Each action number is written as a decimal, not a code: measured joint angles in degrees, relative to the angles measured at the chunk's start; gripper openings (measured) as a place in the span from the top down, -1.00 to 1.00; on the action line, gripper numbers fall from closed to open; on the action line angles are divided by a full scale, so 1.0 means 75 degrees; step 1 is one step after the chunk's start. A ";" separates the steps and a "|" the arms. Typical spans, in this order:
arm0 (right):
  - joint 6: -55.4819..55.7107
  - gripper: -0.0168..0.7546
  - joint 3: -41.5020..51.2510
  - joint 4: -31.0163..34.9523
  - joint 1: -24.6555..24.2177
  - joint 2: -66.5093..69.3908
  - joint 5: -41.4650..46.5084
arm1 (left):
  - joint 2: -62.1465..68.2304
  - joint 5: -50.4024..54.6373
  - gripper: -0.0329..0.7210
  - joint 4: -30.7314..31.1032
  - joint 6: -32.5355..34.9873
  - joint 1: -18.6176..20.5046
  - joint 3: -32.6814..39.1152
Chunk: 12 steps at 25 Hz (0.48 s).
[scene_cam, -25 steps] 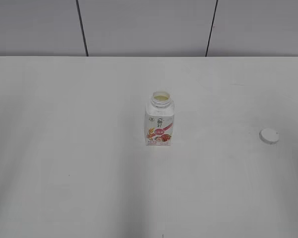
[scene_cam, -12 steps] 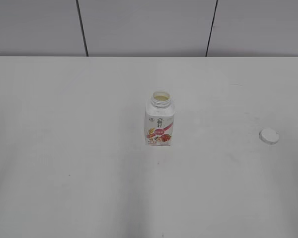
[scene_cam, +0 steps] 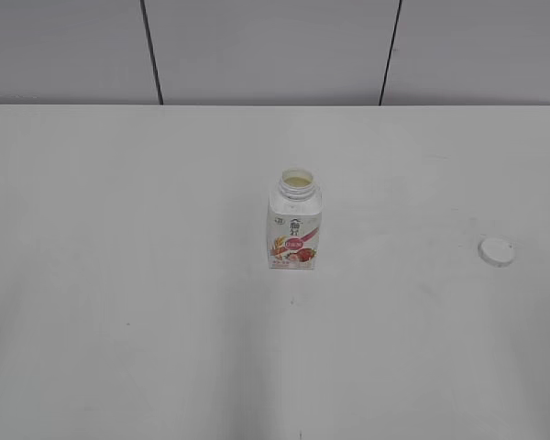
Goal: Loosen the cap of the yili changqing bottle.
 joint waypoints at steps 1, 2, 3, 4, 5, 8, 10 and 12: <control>-0.0003 -0.52 0.0028 -0.0005 0.0000 -0.0212 -0.0008 | -0.0102 0.0000 -0.51 0.0000 0.0000 0.0000 0.0000; -0.0009 -0.52 0.0065 -0.0005 0.0000 -0.0390 -0.0008 | -0.0206 0.0000 -0.51 0.0008 0.0000 0.0000 0.0009; -0.0011 -0.52 0.0101 -0.0016 0.0000 -0.0462 -0.0008 | -0.0249 0.0011 -0.51 0.0016 0.0000 0.0000 0.0009; -0.0019 -0.52 0.0122 -0.0025 0.0000 -0.0481 -0.0008 | -0.0257 0.0026 -0.51 0.0033 0.0000 0.0000 0.0016; -0.0019 -0.52 0.0139 -0.0025 0.0000 -0.0497 -0.0015 | -0.0265 0.0039 -0.51 0.0036 0.0004 0.0000 0.0016; -0.0019 -0.52 0.0149 -0.0034 0.0000 -0.0497 -0.0033 | -0.0272 0.0157 -0.51 0.0036 0.0004 0.0000 0.0016; -0.0019 -0.52 0.0155 -0.0042 0.0000 -0.0497 -0.0089 | -0.0271 0.0291 -0.51 -0.0020 0.0009 0.0000 0.0023; -0.0019 -0.52 0.0178 -0.0073 0.0000 -0.0497 -0.0203 | -0.0271 0.0395 -0.51 -0.0133 0.0123 0.0000 0.0046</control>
